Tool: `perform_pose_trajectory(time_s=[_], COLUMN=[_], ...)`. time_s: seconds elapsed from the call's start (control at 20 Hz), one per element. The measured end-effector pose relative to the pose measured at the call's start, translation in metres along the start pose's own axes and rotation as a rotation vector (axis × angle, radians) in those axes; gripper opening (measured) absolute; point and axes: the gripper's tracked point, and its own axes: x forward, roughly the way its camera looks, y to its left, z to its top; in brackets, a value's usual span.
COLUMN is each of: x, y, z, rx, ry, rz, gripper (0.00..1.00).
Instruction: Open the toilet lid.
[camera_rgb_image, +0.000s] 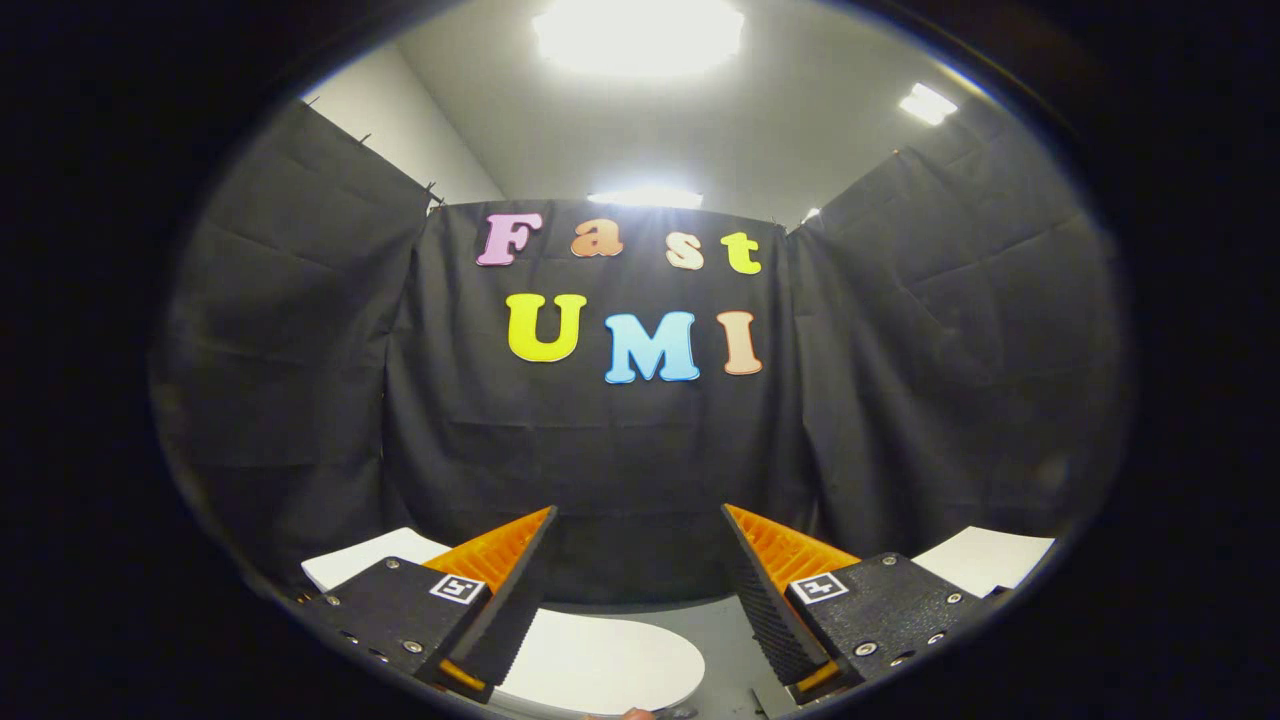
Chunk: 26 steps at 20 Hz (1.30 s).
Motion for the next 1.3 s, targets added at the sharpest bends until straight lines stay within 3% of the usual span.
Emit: perform_pose_trajectory(time_s=[0.6,1.1,1.3], x=[0.015,0.029,0.020], y=[-0.017,-0.023,-0.041], z=[-0.041,-0.111,-0.159], rx=[0.059,0.246,0.408], ry=[0.070,0.189,0.270], rz=[-0.060,-0.039,-0.068], gripper=[0.95,0.94,0.96])
